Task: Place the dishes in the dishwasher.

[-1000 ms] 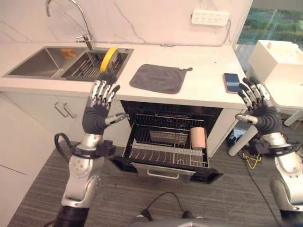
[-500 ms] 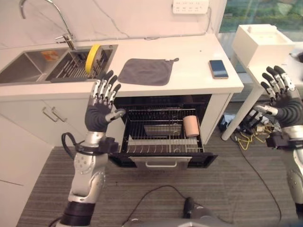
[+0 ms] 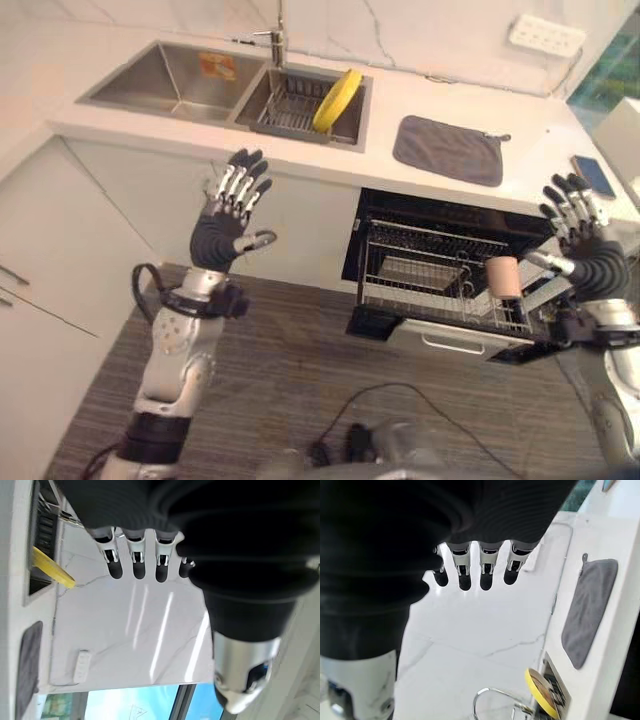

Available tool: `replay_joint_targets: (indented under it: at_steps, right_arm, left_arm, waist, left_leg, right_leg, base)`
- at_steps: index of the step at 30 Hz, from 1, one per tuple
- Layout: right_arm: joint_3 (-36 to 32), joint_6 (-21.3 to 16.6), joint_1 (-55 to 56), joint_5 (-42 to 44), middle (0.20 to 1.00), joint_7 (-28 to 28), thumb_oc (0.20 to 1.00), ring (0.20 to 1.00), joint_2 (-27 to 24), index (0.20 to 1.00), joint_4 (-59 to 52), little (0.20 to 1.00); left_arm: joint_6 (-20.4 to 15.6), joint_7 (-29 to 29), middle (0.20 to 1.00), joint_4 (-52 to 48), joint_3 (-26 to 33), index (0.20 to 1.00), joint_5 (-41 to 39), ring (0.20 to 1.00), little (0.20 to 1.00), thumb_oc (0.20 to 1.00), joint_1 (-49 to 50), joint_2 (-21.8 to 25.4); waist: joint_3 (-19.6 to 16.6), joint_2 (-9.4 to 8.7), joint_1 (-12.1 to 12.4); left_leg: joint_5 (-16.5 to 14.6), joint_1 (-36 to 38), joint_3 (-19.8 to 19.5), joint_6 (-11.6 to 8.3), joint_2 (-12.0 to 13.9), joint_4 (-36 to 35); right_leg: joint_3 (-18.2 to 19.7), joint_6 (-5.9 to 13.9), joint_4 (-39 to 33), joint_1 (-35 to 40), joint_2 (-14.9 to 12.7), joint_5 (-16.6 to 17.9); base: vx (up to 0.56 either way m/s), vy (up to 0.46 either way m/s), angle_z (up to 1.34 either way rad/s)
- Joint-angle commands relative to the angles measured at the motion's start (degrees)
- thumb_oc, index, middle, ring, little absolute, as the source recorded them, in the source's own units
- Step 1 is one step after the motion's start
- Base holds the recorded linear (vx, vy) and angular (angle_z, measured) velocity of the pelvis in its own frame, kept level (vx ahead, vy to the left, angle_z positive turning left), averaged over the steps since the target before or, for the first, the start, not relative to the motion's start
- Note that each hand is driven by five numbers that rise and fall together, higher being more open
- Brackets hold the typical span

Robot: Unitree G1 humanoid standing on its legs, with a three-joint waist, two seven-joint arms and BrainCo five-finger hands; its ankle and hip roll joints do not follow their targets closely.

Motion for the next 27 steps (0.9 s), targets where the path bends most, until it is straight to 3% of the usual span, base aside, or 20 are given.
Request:
replay_joint_targets:
  at_steps: [1, 5, 7, 8, 11, 14, 17, 21, 22, 23, 27]
  right_arm:
    - [0.4, -3.7, -2.5, 2.9, 1.0, -1.0, 1.0, 1.0, -0.6, 1.0, -2.2, 1.0]
    - [3.7, -3.6, -4.8, 0.8, 1.0, -2.4, 1.0, 1.0, 0.4, 1.0, -2.1, 1.0]
    - [3.7, -2.9, -5.0, 1.1, 1.0, -2.1, 1.0, 1.0, 0.6, 1.0, -1.2, 1.0]
    - [3.2, -2.4, -4.6, 0.7, 1.0, -1.5, 1.0, 1.0, 0.4, 1.0, -1.0, 1.0]
    - [2.3, -2.0, -5.1, 0.6, 1.0, -1.8, 1.0, 1.0, -1.1, 1.0, -0.8, 1.0]
    - [4.2, -2.3, -7.0, -1.5, 1.0, -0.8, 1.0, 1.0, -1.4, 1.0, 0.0, 1.0]
    - [3.8, -2.5, -6.5, -1.0, 1.0, 0.0, 1.0, 1.0, -3.0, 1.0, -0.1, 1.0]
    - [2.6, -3.3, -5.6, 0.1, 1.0, 0.2, 1.0, 1.0, -2.2, 1.0, 0.0, 1.0]
    - [2.7, -3.6, -5.4, -0.3, 1.0, 0.0, 1.0, 1.0, -1.6, 1.0, -0.4, 1.0]
    - [3.1, -3.7, -5.3, -1.4, 1.0, -1.1, 1.0, 1.0, -0.3, 1.0, -0.9, 1.0]
    - [3.8, -3.5, -4.8, -0.9, 1.0, -1.5, 1.0, 1.0, 1.2, 1.0, -2.1, 1.0]
  left_arm:
    - [-1.7, 0.1, 1.0, -3.2, 0.5, 1.0, -1.3, 1.0, 1.0, 1.0, -4.3, 1.8]
    - [-1.0, 0.7, 1.0, -3.0, 0.2, 1.0, -1.1, 1.0, 1.0, 1.0, -4.4, 1.3]
    - [-0.5, 0.6, 1.0, -2.9, 0.5, 1.0, -1.0, 1.0, 1.0, 1.0, -4.1, 1.4]
    - [-0.3, 0.5, 1.0, -3.7, 0.7, 1.0, -0.8, 1.0, 1.0, 1.0, -3.7, 1.3]
    - [-0.1, -0.2, 1.0, -4.9, 1.0, 1.0, -1.4, 1.0, 1.0, 1.0, -2.5, 1.0]
    - [-2.0, 1.4, 1.0, -4.2, 0.5, 1.0, -4.0, 1.0, 1.0, 1.0, -1.7, 0.0]
    - [-3.0, 2.4, 1.0, -3.6, -0.1, 1.0, -2.7, 1.0, 1.0, 1.0, -2.4, 0.0]
    - [-2.5, 0.5, 1.0, -2.5, -0.1, 1.0, -3.8, 1.0, 1.0, 1.0, -4.0, -0.1]
    - [-2.3, -0.2, 1.0, -2.2, -0.1, 1.0, -3.6, 1.0, 1.0, 1.0, -4.3, -0.1]
    - [-1.1, -1.1, 1.0, -1.8, -0.3, 1.0, -3.2, 1.0, 1.0, 1.0, -5.0, -0.2]
    - [0.5, -2.4, 1.0, -2.6, -0.7, 1.0, -3.7, 1.0, 1.0, 1.0, -5.1, 0.3]
  waist:
    - [-2.6, 0.69, -0.8]
    - [-3.4, 1.24, -0.2]
    - [-3.3, 0.83, -0.4]
    - [-2.7, 0.09, -0.5]
    - [-1.1, -0.16, -0.1]
    - [-1.1, 0.14, 0.1]
    - [-2.3, 0.37, -0.3]
    - [-3.2, 1.68, -0.3]
    - [-3.1, 1.82, -0.2]
    - [-2.9, 1.69, -0.1]
    - [-2.4, 2.38, 0.2]
  left_leg:
    - [1.5, 6.9, 2.0, -1.12, -2.2, -11.2]
    - [2.0, 6.4, 3.7, -1.75, -2.5, -10.3]
    - [0.6, 4.6, 5.9, -2.12, -2.4, -5.3]
    - [-0.2, 1.7, 7.1, -3.02, -1.2, 1.6]
    - [2.2, -3.5, 7.1, -5.19, 3.2, 9.3]
    - [2.2, 0.0, 6.9, -4.24, 4.9, 2.5]
    - [3.7, 3.0, 6.7, -4.89, 6.1, -5.1]
    - [4.4, 5.3, 4.6, -4.19, 3.2, -10.4]
    - [4.0, 5.7, 3.9, -3.55, 2.4, -10.9]
    - [2.8, 6.2, 1.9, -1.91, 0.1, -11.2]
    - [2.2, 5.8, 0.1, -0.16, -0.8, -11.2]
  right_leg:
    - [-1.2, 2.69, -10.1, 7.2, -0.7, 1.5]
    - [-0.5, 2.01, -15.3, 10.2, -0.1, 2.4]
    - [-0.7, 1.49, -16.7, 11.3, -0.6, 2.8]
    - [-0.8, 0.96, -17.4, 12.6, -1.2, 2.7]
    - [-0.6, -0.25, -17.7, 13.7, -1.6, 2.1]
    - [-0.8, 0.22, -18.3, 13.7, -2.5, 2.7]
    - [-1.6, 1.85, -19.3, 13.2, -4.2, 3.9]
    - [-2.1, 4.59, -14.5, 11.4, -6.9, 2.8]
    - [-2.0, 5.3, -12.5, 10.5, -7.7, 2.5]
    - [-1.5, 6.75, -6.4, 7.8, -10.3, 4.2]
    - [-0.7, 6.74, 6.7, 3.1, -11.3, 5.2]
  base:
    - [0.01, -0.223, -0.39]
    - [0.05, -0.205, -0.07]
    - [0.05, -0.186, -0.04]
    - [0.03, -0.153, -0.01]
    - [0.0, -0.02, -0.03]
    - [0.09, 0.313, -0.09]
    - [0.11, 0.415, -0.29]
    - [0.15, 0.526, 0.16]
    - [0.18, 0.578, 0.31]
    - [0.17, 0.533, 0.55]
    - [0.14, 0.372, 0.37]
